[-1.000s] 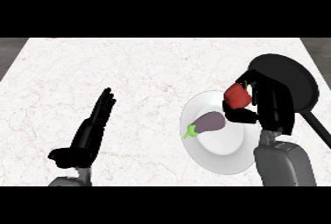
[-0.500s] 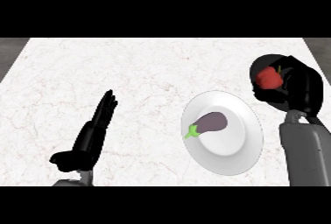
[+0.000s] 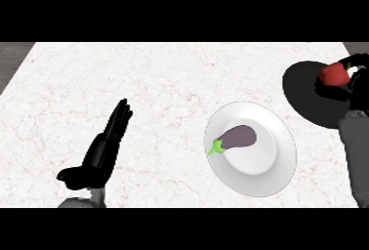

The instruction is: Pick the bell pepper from the plate and place it in the pan

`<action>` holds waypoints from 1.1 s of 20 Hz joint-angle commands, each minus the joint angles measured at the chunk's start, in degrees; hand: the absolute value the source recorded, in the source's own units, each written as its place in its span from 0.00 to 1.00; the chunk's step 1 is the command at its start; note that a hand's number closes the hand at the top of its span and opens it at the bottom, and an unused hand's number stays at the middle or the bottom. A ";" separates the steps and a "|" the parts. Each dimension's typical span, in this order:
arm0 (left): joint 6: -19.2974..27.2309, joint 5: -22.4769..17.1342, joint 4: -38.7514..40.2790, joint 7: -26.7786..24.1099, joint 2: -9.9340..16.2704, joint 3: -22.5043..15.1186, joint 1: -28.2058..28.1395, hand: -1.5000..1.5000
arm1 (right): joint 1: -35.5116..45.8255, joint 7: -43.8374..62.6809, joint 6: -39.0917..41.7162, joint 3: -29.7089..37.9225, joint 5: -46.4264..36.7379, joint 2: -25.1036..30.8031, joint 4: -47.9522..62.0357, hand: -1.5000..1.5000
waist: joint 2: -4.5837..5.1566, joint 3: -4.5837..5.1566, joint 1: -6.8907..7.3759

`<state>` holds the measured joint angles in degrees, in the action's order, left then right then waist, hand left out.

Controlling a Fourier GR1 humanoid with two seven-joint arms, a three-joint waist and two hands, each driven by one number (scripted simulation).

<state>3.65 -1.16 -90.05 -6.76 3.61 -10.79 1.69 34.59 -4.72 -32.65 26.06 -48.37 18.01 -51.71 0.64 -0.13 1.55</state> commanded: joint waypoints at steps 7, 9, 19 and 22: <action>0.37 1.10 -0.35 0.89 -1.70 -1.66 1.08 0.50 | 9.94 -18.25 -5.64 9.13 8.43 10.56 26.13 1.00 | 0.76 -0.17 1.59; -1.63 -0.03 -1.00 1.68 0.52 -0.32 2.33 0.50 | 10.10 -5.36 5.40 5.84 3.78 12.38 31.71 0.00 | 1.20 -0.07 2.59; -1.94 -0.20 0.61 1.10 0.07 0.16 4.04 0.50 | 15.27 -10.74 17.95 6.60 5.75 13.21 39.55 0.00 | 1.63 -0.31 3.37; -0.87 0.49 0.53 1.49 -1.33 -0.97 3.60 0.50 | 14.23 -17.88 12.62 11.22 10.80 9.84 36.85 0.00 | 1.34 -0.40 2.53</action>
<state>2.16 -1.02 -89.48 -6.00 3.03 -11.35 4.81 49.18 -16.51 -17.93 33.29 -41.92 29.54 -14.02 2.10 -0.42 4.68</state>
